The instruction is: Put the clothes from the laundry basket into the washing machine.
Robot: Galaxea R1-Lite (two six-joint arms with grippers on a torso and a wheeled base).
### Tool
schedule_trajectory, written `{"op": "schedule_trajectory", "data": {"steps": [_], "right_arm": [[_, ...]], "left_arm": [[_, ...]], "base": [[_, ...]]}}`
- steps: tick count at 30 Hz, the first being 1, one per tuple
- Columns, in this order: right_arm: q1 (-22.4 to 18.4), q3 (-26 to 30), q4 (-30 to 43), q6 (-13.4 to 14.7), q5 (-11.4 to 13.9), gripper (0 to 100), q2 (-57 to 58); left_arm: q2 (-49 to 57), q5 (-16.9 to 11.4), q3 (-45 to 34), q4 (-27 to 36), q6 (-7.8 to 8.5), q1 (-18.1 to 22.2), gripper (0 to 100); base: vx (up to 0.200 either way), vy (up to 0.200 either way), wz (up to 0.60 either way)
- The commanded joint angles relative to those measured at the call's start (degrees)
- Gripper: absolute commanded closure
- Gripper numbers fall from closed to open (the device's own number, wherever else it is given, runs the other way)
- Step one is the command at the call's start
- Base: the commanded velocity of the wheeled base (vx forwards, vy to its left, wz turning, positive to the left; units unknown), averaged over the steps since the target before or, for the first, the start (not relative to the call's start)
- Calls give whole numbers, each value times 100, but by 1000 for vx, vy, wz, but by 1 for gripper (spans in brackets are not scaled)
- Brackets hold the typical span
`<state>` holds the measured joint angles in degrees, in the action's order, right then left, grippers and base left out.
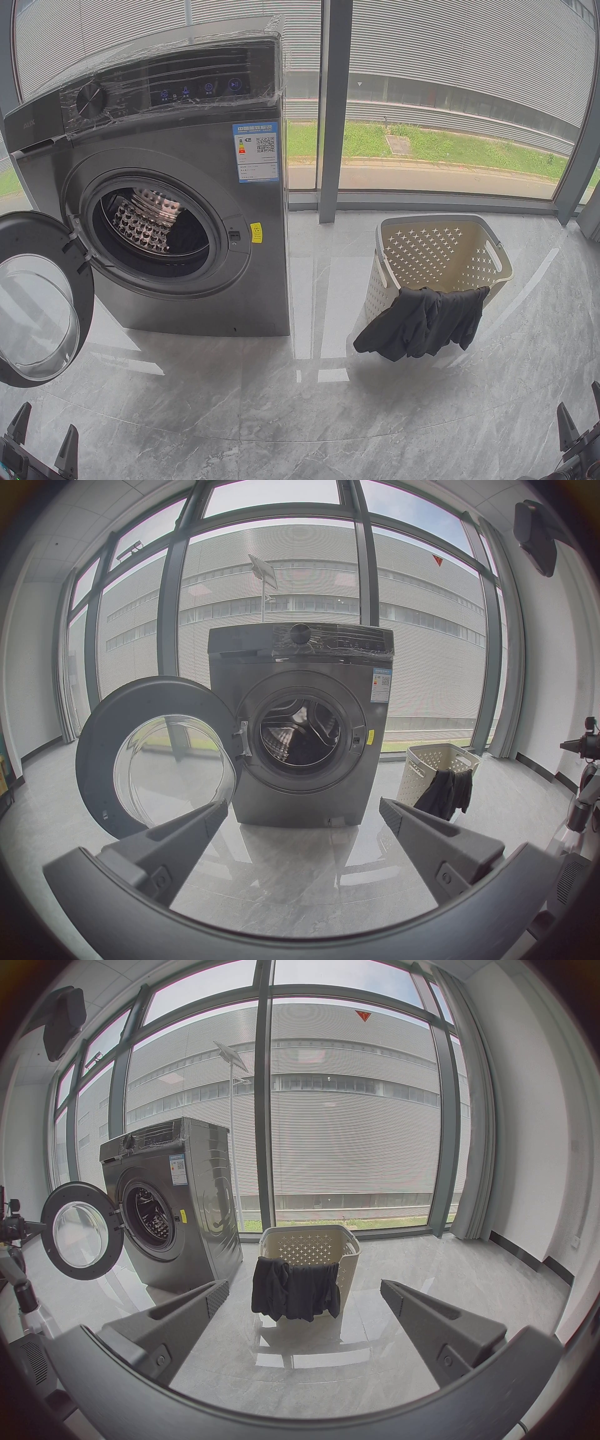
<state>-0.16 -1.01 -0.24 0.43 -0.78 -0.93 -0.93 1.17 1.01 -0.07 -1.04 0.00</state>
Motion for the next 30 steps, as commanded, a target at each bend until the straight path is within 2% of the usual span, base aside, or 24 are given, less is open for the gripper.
{"op": "schedule_trajectory", "data": {"steps": [1,9,30], "right_arm": [[-2,101,-2,1,-1,0,49],[-2,101,-2,1,-1,0,40],[-2,101,-2,1,-1,0,40]], "left_arm": [[93,6,-101,-1,-2,0,0],[93,6,-101,-1,7,0,0],[93,-3,-101,-10,33,9,0]], "base": [[0,0,0],[0,0,0],[0,-200,0]]}}
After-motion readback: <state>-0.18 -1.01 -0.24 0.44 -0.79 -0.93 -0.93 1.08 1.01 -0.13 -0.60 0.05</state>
